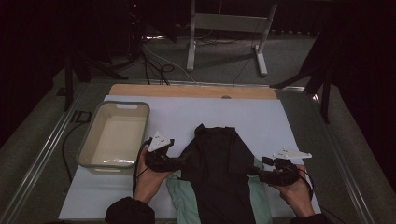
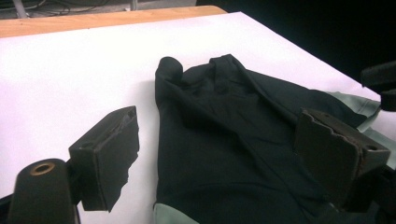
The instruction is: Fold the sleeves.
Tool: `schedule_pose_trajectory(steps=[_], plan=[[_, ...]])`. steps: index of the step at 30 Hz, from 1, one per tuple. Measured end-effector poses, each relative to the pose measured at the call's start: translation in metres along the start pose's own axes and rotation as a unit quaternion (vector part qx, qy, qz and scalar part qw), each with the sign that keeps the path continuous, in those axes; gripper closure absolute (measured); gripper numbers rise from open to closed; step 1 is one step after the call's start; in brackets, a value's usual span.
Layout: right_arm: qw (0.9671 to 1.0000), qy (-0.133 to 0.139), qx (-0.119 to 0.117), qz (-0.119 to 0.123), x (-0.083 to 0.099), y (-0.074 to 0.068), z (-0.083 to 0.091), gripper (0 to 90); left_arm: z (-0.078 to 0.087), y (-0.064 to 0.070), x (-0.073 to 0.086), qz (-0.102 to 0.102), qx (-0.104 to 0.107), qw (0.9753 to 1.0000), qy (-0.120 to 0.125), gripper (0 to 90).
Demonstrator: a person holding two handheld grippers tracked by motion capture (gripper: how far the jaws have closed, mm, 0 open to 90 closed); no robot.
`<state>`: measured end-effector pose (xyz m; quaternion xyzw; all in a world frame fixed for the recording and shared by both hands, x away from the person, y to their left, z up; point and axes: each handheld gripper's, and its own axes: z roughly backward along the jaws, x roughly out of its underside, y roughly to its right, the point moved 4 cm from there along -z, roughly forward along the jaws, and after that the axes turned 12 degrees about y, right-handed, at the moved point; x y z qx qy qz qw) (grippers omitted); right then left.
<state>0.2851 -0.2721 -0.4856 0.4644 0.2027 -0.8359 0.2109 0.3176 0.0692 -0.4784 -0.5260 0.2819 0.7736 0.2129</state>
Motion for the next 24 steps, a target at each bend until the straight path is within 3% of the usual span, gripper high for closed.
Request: schedule_pose_trajectory(steps=[8,11,15,24], plan=[[1.0000,0.007,0.006,0.003,-0.014,0.006,-0.016,22.9,-0.010,-0.004,-0.001,0.000,0.001,1.0000,-0.006,6.2],[0.9999,0.007,0.006,0.005,-0.018,0.006,-0.020,21.1,-0.013,-0.005,-0.001,-0.005,0.016,0.9999,0.000,0.3],[0.9999,0.011,0.003,0.003,-0.022,0.009,-0.024,17.2,-0.016,-0.006,-0.001,-0.012,0.022,0.9997,0.006,0.2],[0.9998,0.019,0.006,-0.004,-0.028,0.014,-0.035,14.5,-0.025,-0.009,0.000,-0.018,0.032,0.9993,-0.004,0.2]])
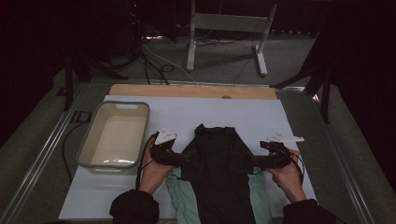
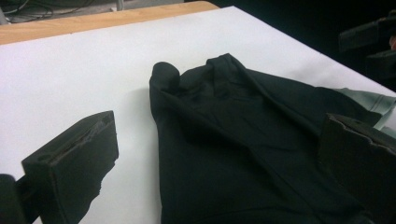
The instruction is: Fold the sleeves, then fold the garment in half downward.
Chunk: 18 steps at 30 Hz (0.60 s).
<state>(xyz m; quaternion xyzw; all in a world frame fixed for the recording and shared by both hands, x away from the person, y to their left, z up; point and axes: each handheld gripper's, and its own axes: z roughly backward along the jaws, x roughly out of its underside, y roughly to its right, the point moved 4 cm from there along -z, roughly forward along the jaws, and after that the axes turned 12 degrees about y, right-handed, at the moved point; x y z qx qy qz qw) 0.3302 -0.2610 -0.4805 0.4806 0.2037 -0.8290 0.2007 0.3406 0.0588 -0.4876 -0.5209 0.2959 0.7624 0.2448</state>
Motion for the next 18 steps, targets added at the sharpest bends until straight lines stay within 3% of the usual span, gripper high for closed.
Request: schedule_pose_trajectory(steps=[6,18], plan=[[1.0000,0.000,0.003,0.006,-0.003,0.000,-0.005,14.1,-0.003,-0.004,0.000,-0.005,-0.005,0.9999,0.011,0.2],[0.9998,-0.010,0.013,0.011,-0.007,0.005,-0.021,14.7,-0.016,-0.009,0.003,0.000,0.002,1.0000,-0.008,0.3]])
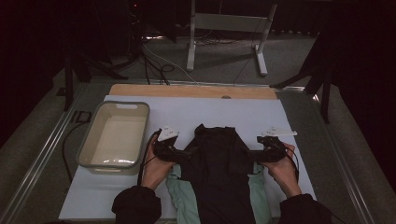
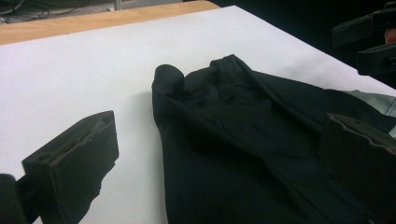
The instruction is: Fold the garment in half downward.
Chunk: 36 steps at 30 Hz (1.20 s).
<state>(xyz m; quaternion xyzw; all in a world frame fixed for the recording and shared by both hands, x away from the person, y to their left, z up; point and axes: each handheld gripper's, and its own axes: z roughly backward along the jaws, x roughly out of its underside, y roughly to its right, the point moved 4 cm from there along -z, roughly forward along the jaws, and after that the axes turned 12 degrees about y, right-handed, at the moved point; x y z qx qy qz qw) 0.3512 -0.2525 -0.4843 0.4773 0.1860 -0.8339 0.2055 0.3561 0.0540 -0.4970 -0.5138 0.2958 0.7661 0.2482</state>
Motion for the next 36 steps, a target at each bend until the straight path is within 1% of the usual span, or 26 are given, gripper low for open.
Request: schedule_pose_trajectory(steps=[2,3,4,7,10,14,17,20,21,23,26,28,29,30,31,32,33,36], plan=[[1.0000,-0.003,0.002,-0.002,0.000,0.001,-0.002,14.8,-0.001,-0.001,0.001,-0.001,0.000,1.0000,-0.002,1.2],[1.0000,-0.005,0.003,-0.004,0.000,0.002,-0.004,14.9,-0.002,-0.002,0.002,-0.004,-0.001,1.0000,-0.004,1.2],[0.9999,-0.011,0.004,-0.008,0.000,0.004,-0.008,15.2,-0.002,-0.003,0.002,-0.003,-0.001,1.0000,-0.004,1.5],[0.9997,-0.021,0.009,-0.009,0.001,0.007,-0.015,16.6,-0.004,-0.006,0.003,0.003,-0.004,1.0000,-0.003,1.5],[0.9991,-0.036,0.016,-0.012,0.005,0.011,-0.022,17.6,-0.007,-0.007,0.005,0.004,-0.002,0.9999,-0.009,1.5],[0.9978,-0.060,0.023,-0.019,0.011,0.015,-0.031,20.4,-0.010,-0.007,0.008,0.001,0.004,0.9999,-0.014,2.4],[0.9967,-0.074,0.025,-0.020,0.014,0.017,-0.036,22.2,-0.013,-0.008,0.009,0.004,0.005,0.9998,-0.021,3.5],[0.9952,-0.089,0.026,-0.031,0.019,0.019,-0.042,23.4,-0.016,-0.010,0.012,0.012,0.002,0.9994,-0.033,4.4],[0.9946,-0.094,0.025,-0.036,0.020,0.020,-0.044,23.6,-0.018,-0.011,0.013,0.015,0.000,0.9991,-0.038,4.2],[0.9937,-0.100,0.021,-0.046,0.022,0.020,-0.047,24.5,-0.021,-0.012,0.016,0.015,-0.001,0.9987,-0.049,4.1],[0.9927,-0.109,0.021,-0.046,0.024,0.019,-0.050,25.3,-0.025,-0.015,0.020,0.020,-0.003,0.9979,-0.062,4.9],[0.9925,-0.111,0.022,-0.046,0.025,0.019,-0.050,25.3,-0.027,-0.017,0.022,0.029,-0.005,0.9972,-0.068,6.5],[0.9924,-0.112,0.022,-0.045,0.025,0.019,-0.051,25.3,-0.028,-0.018,0.023,0.034,-0.004,0.9968,-0.073,7.1],[0.9924,-0.112,0.022,-0.045,0.025,0.019,-0.051,25.3,-0.029,-0.018,0.025,0.038,0.001,0.9962,-0.078,7.7],[0.9924,-0.112,0.022,-0.046,0.025,0.019,-0.051,25.1,-0.030,-0.017,0.026,0.037,0.004,0.9957,-0.084,8.1],[0.9923,-0.112,0.020,-0.048,0.025,0.019,-0.051,24.6,-0.031,-0.017,0.028,0.032,0.005,0.9952,-0.092,8.3],[0.9923,-0.111,0.018,-0.051,0.025,0.019,-0.051,24.0,-0.033,-0.017,0.030,0.032,0.010,0.9948,-0.097,8.6],[0.9924,-0.111,0.017,-0.051,0.025,0.019,-0.052,23.4,-0.036,-0.018,0.034,0.045,0.006,0.9929,-0.110,12.9]])
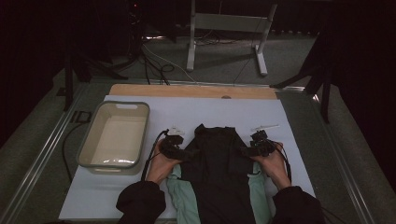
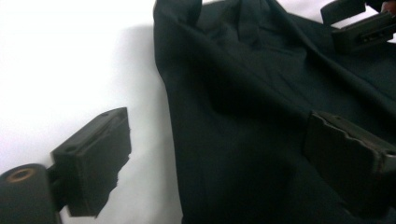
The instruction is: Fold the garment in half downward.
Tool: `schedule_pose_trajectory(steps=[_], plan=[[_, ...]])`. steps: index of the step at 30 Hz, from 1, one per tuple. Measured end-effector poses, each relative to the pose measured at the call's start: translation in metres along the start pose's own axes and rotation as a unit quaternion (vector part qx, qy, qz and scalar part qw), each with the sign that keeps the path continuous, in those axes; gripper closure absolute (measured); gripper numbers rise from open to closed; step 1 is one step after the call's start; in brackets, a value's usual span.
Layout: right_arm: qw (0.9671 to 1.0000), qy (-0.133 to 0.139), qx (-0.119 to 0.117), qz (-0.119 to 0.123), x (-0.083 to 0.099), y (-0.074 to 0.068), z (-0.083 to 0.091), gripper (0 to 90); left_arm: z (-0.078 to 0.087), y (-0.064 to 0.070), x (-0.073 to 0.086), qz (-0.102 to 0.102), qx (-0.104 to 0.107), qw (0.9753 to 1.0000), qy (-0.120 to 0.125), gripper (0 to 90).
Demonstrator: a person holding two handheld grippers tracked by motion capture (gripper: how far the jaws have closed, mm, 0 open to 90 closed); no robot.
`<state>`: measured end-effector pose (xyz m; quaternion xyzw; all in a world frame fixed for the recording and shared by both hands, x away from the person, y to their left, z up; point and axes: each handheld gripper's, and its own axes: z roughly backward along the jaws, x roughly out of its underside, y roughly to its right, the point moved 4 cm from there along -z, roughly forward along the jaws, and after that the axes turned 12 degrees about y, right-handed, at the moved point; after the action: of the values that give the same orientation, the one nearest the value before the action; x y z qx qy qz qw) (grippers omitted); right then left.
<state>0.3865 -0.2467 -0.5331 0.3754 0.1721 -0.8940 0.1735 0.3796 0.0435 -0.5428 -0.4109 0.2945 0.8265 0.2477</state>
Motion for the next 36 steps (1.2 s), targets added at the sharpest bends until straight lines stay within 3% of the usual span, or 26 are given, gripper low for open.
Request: schedule_pose_trajectory(steps=[1,4,10,12,15,17,20,22,25,30,31,36], plan=[[1.0000,0.000,0.001,0.001,0.000,0.000,0.000,23.4,-0.001,-0.001,0.001,0.005,-0.007,0.9999,-0.007,15.2],[1.0000,-0.004,0.004,0.004,0.001,-0.001,-0.002,23.7,-0.005,0.000,0.005,0.005,-0.002,0.9996,-0.028,21.2],[0.9995,-0.025,0.014,0.011,0.004,-0.001,-0.008,28.9,-0.005,0.003,0.006,0.005,0.016,0.9992,-0.036,30.5],[0.9996,-0.020,0.015,0.016,0.004,-0.003,-0.009,37.9,-0.005,0.004,0.007,0.011,0.034,0.9985,-0.041,41.6],[0.9992,-0.023,0.008,0.032,0.003,-0.011,-0.010,50.8,-0.006,0.005,0.007,0.021,0.038,0.9980,-0.045,52.6],[0.9990,-0.025,0.004,0.036,0.004,-0.014,-0.010,58.3,-0.006,0.006,0.007,0.013,0.027,0.9982,-0.052,64.9],[0.9990,-0.029,-0.024,0.023,0.004,-0.016,-0.010,75.2,-0.005,0.007,0.005,0.000,0.015,0.9981,-0.060,82.1],[0.9988,-0.029,-0.024,0.033,0.004,-0.017,-0.009,81.6,-0.003,0.008,0.003,0.001,0.007,0.9983,-0.058,84.4],[0.9981,-0.022,-0.015,0.056,0.002,-0.020,-0.005,83.9,0.000,0.007,-0.002,0.004,-0.003,0.9990,-0.044,85.0],[0.9987,0.016,0.000,0.049,-0.007,-0.016,0.007,84.6,0.005,0.009,-0.015,0.007,-0.014,0.9998,-0.014,85.4],[0.9982,0.035,0.003,0.049,-0.013,-0.016,0.012,84.7,0.006,0.010,-0.018,0.006,-0.017,0.9998,-0.009,85.5],[0.9973,0.049,0.010,0.054,-0.021,-0.016,0.018,84.7,0.009,0.013,-0.034,0.004,-0.025,0.9996,0.012,85.5]])
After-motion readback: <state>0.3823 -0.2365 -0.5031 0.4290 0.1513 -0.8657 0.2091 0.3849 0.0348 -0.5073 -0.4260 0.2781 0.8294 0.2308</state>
